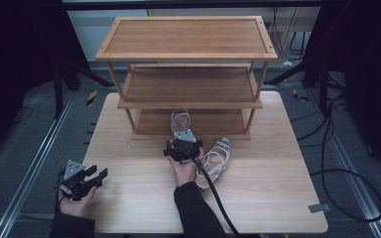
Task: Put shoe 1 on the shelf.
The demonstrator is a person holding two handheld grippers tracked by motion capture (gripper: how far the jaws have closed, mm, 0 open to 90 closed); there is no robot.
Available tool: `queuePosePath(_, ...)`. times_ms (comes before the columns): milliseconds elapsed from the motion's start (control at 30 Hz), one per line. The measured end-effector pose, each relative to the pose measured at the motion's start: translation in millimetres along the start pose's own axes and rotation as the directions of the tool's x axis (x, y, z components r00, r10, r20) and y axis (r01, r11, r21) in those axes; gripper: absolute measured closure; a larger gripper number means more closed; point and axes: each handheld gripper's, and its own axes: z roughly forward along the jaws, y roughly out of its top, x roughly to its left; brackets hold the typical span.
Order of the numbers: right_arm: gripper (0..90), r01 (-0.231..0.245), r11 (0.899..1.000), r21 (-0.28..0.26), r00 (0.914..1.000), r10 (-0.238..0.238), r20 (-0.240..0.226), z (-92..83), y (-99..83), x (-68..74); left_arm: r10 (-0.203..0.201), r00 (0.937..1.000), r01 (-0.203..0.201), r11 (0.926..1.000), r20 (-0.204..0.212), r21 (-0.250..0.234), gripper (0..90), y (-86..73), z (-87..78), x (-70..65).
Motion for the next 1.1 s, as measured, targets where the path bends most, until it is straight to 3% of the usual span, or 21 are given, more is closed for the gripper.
queuePosePath(133, 17.6, 0.006, 1.000, 0.010, 1.0000, -0.006, 0.005, -4.4, -4.5, 1.9, 0.002, 1.0000, -0.002, 1.0000, 0.001, -0.001, 50.9, 0.2, 0.1, -0.4)
queuePosePath(267, 25.2, -0.010, 1.000, 0.023, 0.9999, 0.010, 0.006, -7.8, -9.6, 3.1, 0.000, 1.0000, 0.000, 1.0000, 0.002, -0.002, 50.9, 0.2, -0.2, -1.1)
queuePosePath(400, 32.1, 0.002, 0.999, 0.041, 0.9999, -0.002, 0.013, -6.3, -10.8, 3.6, 0.002, 1.0000, -0.002, 1.0000, 0.002, -0.003, 51.0, 0.2, -0.3, -1.2)
queuePosePath(467, 44.2, 0.007, 0.999, 0.048, 0.9995, -0.009, 0.030, -4.1, -11.3, 3.3, 0.001, 1.0000, -0.001, 1.0000, 0.004, -0.001, 51.1, 0.0, 0.3, -1.2)
queuePosePath(500, 44.2, 0.007, 0.999, 0.048, 0.9995, -0.009, 0.030, -4.1, -11.3, 3.3, 0.001, 1.0000, -0.001, 1.0000, 0.004, -0.001, 51.2, 0.0, 0.3, -1.2)
queuePosePath(600, 58.0, -0.003, 0.998, 0.070, 0.9993, 0.000, 0.039, 2.0, -13.2, 2.0, -0.001, 1.0000, 0.001, 1.0000, 0.003, -0.001, 51.3, 0.0, 0.7, -1.0)
queuePosePath(733, 66.5, -0.011, 0.997, 0.074, 0.9991, 0.008, 0.041, 7.9, -16.7, 1.3, 0.001, 1.0000, -0.001, 1.0000, 0.003, -0.002, 51.3, 0.1, 0.5, -1.2)
queuePosePath(800, 78.0, -0.030, 0.998, 0.063, 0.9989, 0.027, 0.038, 8.8, -16.4, -1.8, 0.001, 1.0000, -0.001, 1.0000, 0.002, 0.001, 51.3, 0.0, 0.8, -0.5)
queuePosePath(1100, 80.3, -0.021, 0.998, 0.061, 0.9998, 0.020, 0.004, 12.8, -11.0, 0.4, 0.000, 1.0000, 0.000, 1.0000, -0.001, 0.002, 51.4, -0.3, 0.9, -0.4)
